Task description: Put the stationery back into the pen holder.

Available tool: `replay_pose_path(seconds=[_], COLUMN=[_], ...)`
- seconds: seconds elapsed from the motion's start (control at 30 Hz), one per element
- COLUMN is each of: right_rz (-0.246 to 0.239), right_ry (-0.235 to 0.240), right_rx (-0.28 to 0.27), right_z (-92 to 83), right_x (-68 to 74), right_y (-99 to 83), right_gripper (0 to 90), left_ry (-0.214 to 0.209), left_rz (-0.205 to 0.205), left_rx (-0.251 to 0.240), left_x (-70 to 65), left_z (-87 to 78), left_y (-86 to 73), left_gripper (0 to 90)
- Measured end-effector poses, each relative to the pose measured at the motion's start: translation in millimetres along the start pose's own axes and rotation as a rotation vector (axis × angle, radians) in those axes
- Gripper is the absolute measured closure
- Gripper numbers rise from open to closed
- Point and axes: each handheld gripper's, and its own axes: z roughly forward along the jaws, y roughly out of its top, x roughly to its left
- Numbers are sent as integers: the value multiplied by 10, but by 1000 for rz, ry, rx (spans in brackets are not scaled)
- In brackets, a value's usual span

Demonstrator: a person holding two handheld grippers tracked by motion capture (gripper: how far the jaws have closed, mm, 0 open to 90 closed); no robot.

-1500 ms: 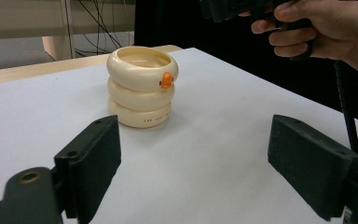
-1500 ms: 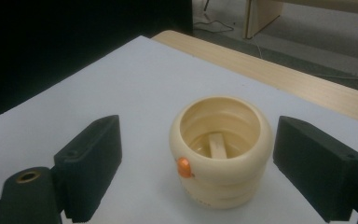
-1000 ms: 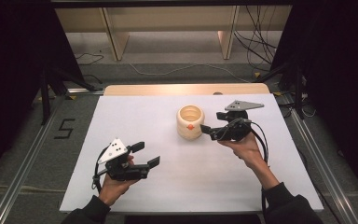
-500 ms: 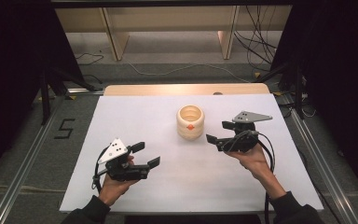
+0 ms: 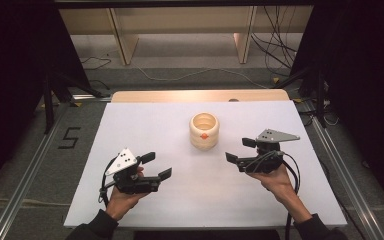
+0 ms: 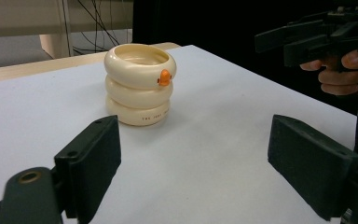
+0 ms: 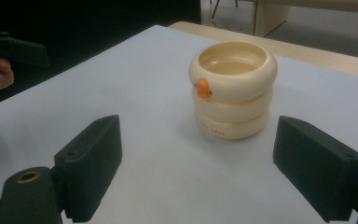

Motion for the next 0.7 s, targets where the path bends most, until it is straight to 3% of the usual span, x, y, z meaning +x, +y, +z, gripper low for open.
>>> replay_pose_path(seconds=[0.7], right_rz=[11], right_ry=[-15], right_rx=[-40], right_z=[-222], right_x=[102], right_y=[-411], right_gripper=[165], left_ry=[-8], left_rz=[2], left_rx=[3], left_x=[-8], left_z=[-1], left_y=[-1], left_gripper=[167])
